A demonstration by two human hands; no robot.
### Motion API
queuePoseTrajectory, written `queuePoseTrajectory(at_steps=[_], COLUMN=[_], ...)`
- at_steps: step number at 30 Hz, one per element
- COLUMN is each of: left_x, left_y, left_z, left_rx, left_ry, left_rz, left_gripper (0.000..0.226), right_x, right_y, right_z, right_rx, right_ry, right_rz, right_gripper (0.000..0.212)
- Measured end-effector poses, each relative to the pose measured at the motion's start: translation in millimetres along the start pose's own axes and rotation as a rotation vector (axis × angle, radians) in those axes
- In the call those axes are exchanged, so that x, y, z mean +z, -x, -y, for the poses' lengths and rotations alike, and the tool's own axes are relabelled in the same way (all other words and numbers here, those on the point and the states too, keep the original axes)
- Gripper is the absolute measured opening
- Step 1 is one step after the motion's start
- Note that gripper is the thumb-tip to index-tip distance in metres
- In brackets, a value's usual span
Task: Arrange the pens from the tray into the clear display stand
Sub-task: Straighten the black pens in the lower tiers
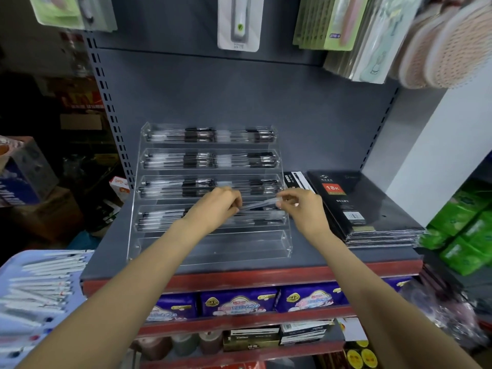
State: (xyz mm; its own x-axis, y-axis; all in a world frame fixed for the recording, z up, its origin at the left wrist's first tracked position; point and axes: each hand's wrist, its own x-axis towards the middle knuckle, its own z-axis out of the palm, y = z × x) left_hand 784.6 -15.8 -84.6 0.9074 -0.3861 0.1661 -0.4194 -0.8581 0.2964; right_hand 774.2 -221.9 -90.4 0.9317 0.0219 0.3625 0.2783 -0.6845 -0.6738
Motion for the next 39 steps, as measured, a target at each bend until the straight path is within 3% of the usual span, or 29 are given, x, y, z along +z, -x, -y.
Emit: queuePoseTrajectory(at_steps=[5,10,13,21,28,33,36,39], left_x=[1.2,6.7,10.6,20.8,16.8,17.9,19.6,17.4], left_y=[-4.3,-6.5,-7.2,-6.6,-7.8,-3.0,3.3,17.3], left_z=[-0.2,-0.3,-3.9,0.6,-3.9,-14.1,-24.7,-34.4], left_rx=[-0.024,-0.016,-0.007,0.022,-0.06,-0.1,-0.121,-0.154], left_ry=[-0.082,-0.179,-0.239,-0.062,-0.028,-0.009,0.039,0.167], left_rz=[0.021,0.011,-0.043,-0.042,-0.053,-0.078,-0.154,-0.266], left_gripper=[0.013,0.016,0.02,0.032,0.034,0.026,0.024,0.021], right_x=[-0.9,-0.8,-1.1,-0.7,-2.9,-4.8,-6.1,-5.9], right_y=[1.7,7.1,6.0,5.0,3.9,8.5,13.5,16.3], right_z=[-9.0,-14.6,-15.1,-16.6,-15.7,-18.9,-16.6,-6.8], right_rx=[0.052,0.205,0.218,0.248,0.274,0.182,0.064,-0.016], right_ry=[-0.002,-0.154,-0.172,-0.208,-0.321,-0.231,-0.102,-0.094], right_rz=[-0.069,0.095,0.111,0.131,0.164,0.149,0.037,0.042], right_gripper=[0.04,0.042,0.037,0.03,0.032,0.035,0.037,0.036])
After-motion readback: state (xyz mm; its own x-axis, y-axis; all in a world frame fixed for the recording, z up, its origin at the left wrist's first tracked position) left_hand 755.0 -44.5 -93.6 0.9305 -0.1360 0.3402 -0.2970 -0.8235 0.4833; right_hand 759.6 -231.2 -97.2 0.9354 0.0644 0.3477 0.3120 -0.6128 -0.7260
